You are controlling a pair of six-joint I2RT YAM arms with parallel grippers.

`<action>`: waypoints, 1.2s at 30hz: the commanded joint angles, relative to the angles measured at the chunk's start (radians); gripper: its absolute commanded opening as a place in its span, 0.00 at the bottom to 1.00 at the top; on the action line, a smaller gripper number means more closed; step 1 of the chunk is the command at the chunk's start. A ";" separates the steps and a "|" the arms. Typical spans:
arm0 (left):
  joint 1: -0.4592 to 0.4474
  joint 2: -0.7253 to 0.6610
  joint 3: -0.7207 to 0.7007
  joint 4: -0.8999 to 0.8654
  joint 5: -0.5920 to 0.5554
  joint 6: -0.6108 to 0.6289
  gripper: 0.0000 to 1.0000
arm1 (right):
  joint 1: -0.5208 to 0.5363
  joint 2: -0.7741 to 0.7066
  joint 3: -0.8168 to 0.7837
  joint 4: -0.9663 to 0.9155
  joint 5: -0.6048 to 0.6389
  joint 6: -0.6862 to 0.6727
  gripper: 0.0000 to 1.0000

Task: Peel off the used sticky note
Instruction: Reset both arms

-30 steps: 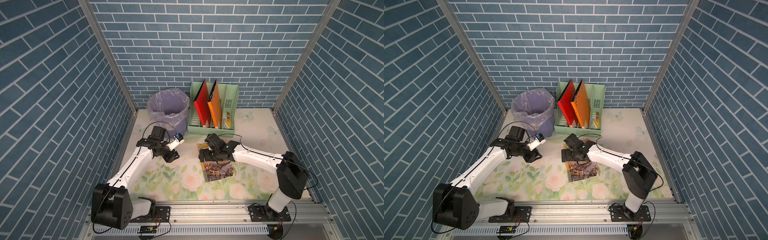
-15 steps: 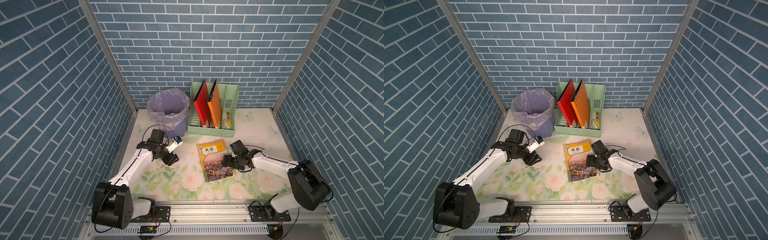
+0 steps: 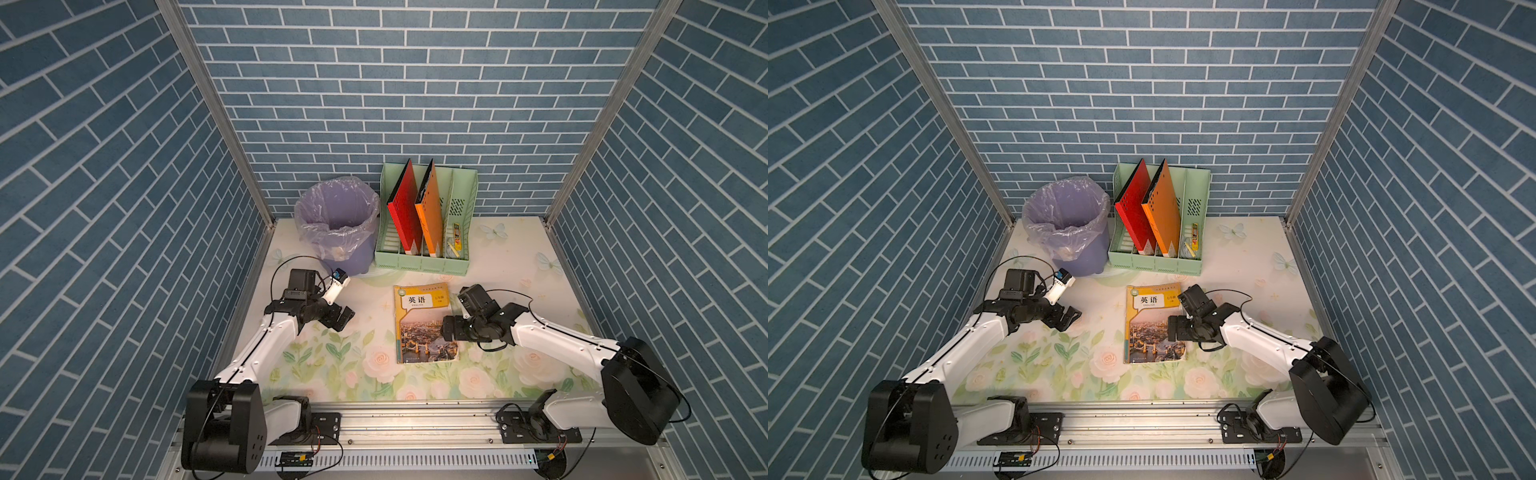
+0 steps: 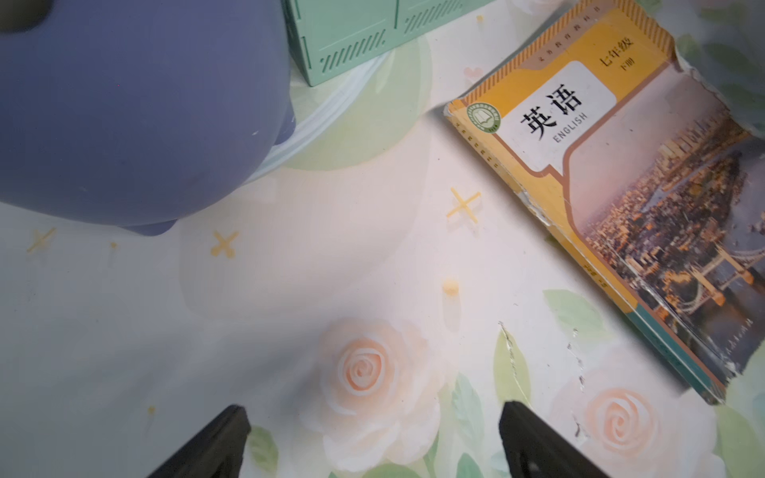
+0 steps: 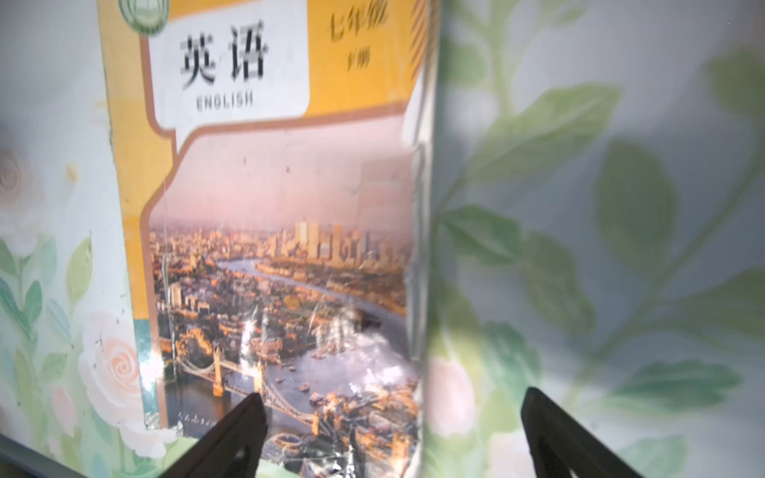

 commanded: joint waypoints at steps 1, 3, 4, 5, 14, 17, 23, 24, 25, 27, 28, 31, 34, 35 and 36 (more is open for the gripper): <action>0.053 -0.028 -0.088 0.273 -0.006 -0.136 1.00 | -0.140 -0.068 0.041 -0.005 0.127 -0.125 0.99; 0.082 -0.044 -0.156 0.439 -0.016 -0.203 1.00 | -0.215 -0.095 0.008 0.089 0.178 -0.179 1.00; 0.097 -0.049 -0.198 0.543 -0.024 -0.240 1.00 | -0.237 -0.108 -0.012 0.136 0.210 -0.196 1.00; 0.109 -0.051 -0.233 0.625 -0.034 -0.277 1.00 | -0.271 -0.141 -0.066 0.255 0.274 -0.244 1.00; 0.138 0.029 -0.445 1.194 -0.148 -0.397 1.00 | -0.418 -0.214 -0.385 0.921 0.520 -0.436 0.99; 0.139 0.072 -0.502 1.386 -0.170 -0.401 1.00 | -0.467 -0.166 -0.422 1.036 0.538 -0.465 0.99; 0.138 0.178 -0.527 1.599 -0.212 -0.446 1.00 | -0.541 -0.097 -0.546 1.391 0.493 -0.570 1.00; 0.137 0.212 -0.547 1.659 -0.209 -0.444 1.00 | -0.551 -0.084 -0.574 1.459 0.472 -0.582 1.00; 0.137 0.267 -0.581 1.765 -0.222 -0.452 1.00 | -0.564 -0.067 -0.603 1.534 0.449 -0.587 0.99; 0.137 0.344 -0.625 1.939 -0.226 -0.461 1.00 | -0.583 -0.028 -0.648 1.641 0.422 -0.594 1.00; 0.126 0.312 -0.624 1.890 -0.248 -0.447 1.00 | -0.592 -0.019 -0.663 1.684 0.411 -0.582 0.99; 0.103 0.318 -0.631 1.915 -0.319 -0.449 1.00 | -0.608 0.074 -0.699 1.836 0.346 -0.569 0.99; 0.091 0.317 -0.595 1.843 -0.360 -0.447 1.00 | -0.619 0.163 -0.692 1.914 0.194 -0.619 0.99; 0.091 0.309 -0.556 1.774 -0.373 -0.451 1.00 | -0.619 0.210 -0.682 1.956 0.157 -0.633 0.99; 0.088 0.315 -0.511 1.688 -0.384 -0.455 1.00 | -0.619 0.210 -0.661 1.898 0.138 -0.636 1.00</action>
